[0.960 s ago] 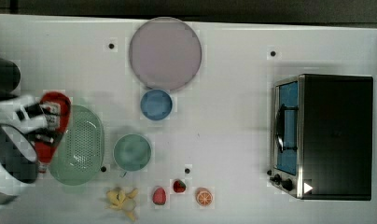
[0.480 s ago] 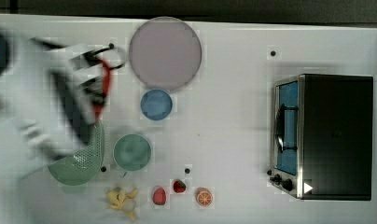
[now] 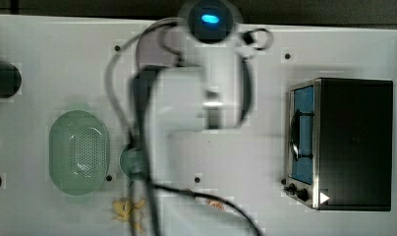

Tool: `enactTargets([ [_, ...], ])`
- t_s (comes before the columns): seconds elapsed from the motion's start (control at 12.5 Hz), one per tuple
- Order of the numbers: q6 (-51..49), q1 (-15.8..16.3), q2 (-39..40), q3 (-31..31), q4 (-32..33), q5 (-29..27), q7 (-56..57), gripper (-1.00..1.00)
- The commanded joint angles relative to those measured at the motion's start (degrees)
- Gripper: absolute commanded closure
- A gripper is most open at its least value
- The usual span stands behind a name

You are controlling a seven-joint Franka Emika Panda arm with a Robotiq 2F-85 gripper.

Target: Pick ketchup from strainer and place it on the table

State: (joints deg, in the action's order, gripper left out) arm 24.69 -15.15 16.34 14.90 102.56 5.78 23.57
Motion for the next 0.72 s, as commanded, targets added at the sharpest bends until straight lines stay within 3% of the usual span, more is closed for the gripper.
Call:
enactTargets([
  [0.08,5.43,0.70,-1.94,-2.07,4.69,0.01,5.82,-0.16],
  [0.72,23.83,0.69,-1.01,-4.02,23.99,-0.02,5.36,-0.16],
])
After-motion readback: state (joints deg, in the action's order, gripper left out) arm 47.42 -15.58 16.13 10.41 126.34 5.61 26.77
